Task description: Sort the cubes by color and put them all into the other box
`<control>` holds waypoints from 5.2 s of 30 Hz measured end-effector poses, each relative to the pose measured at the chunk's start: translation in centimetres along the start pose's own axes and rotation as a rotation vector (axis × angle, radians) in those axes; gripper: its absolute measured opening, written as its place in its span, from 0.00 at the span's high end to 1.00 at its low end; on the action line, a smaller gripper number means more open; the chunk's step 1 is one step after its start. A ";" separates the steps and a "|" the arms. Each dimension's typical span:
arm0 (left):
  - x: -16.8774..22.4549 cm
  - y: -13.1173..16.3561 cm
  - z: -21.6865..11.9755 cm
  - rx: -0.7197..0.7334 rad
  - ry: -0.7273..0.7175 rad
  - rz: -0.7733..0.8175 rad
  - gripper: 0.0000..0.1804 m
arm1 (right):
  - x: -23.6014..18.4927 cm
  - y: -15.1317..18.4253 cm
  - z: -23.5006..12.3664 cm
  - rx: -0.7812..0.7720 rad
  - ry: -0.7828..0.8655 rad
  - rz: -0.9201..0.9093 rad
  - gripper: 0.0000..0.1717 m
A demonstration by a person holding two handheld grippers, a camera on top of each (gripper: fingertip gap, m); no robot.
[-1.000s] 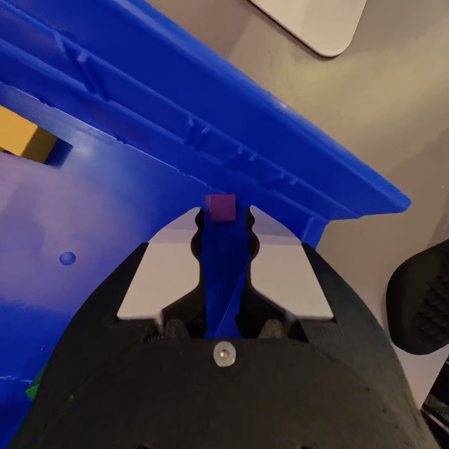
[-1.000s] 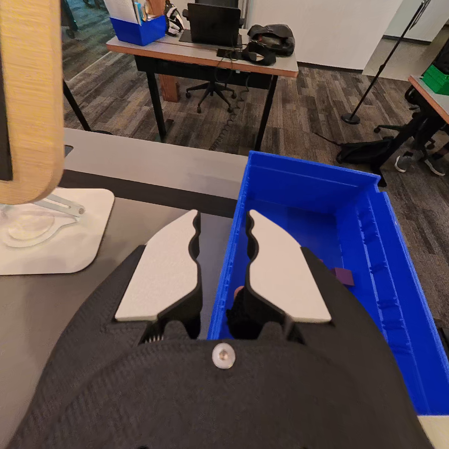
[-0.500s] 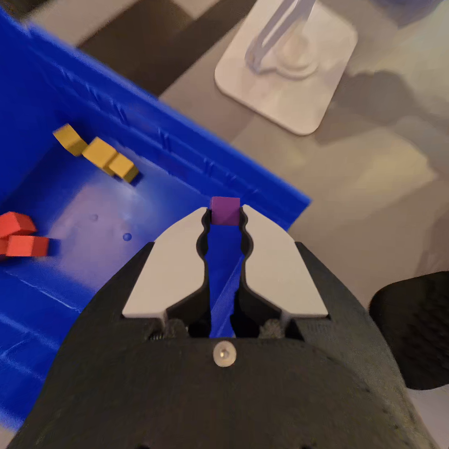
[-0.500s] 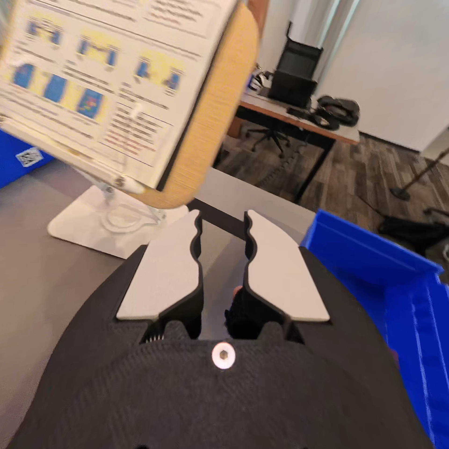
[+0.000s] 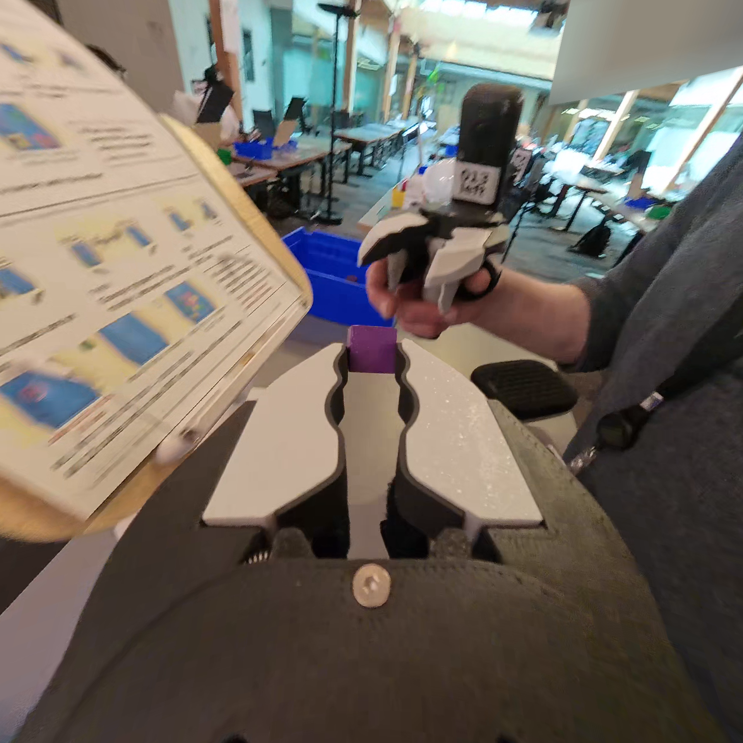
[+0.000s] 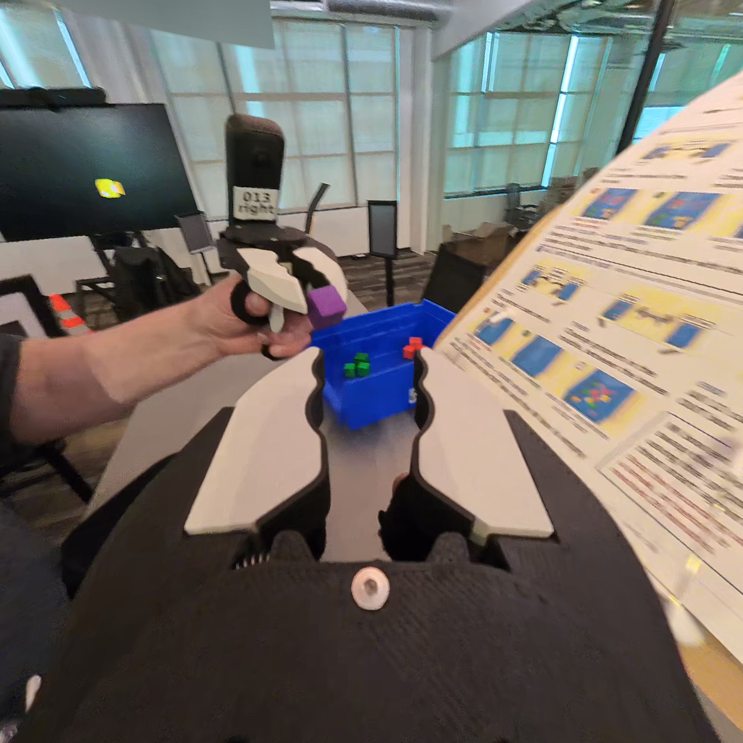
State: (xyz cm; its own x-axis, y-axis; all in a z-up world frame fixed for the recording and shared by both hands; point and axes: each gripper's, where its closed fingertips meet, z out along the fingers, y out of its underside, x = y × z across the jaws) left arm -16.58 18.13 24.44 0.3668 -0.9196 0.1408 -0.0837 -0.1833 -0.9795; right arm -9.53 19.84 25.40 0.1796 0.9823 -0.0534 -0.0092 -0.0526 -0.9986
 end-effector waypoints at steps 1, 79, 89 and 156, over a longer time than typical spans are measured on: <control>0.6 -0.4 0.8 0.023 0.029 -0.001 0.88 | -0.6 -0.2 0.5 0.014 -0.026 0.012 0.75; -26.5 22.8 -11.9 -0.796 -0.428 -0.040 0.81 | 21.6 8.8 -28.2 -0.277 1.073 0.110 0.83; -29.6 24.9 -11.9 -0.919 -0.439 0.008 0.77 | 21.1 8.4 -27.6 -0.276 1.057 0.109 0.84; 4.4 -4.2 8.8 0.307 0.260 -0.202 0.87 | -1.9 -1.5 -1.1 0.145 -0.035 0.219 0.87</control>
State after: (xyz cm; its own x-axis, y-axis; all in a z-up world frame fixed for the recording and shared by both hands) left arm -6.52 17.93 27.90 0.0991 -0.9399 0.3268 0.2594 -0.2927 -0.9204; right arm -8.79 17.89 27.04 0.1233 0.9562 -0.2656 -0.1852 -0.2408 -0.9527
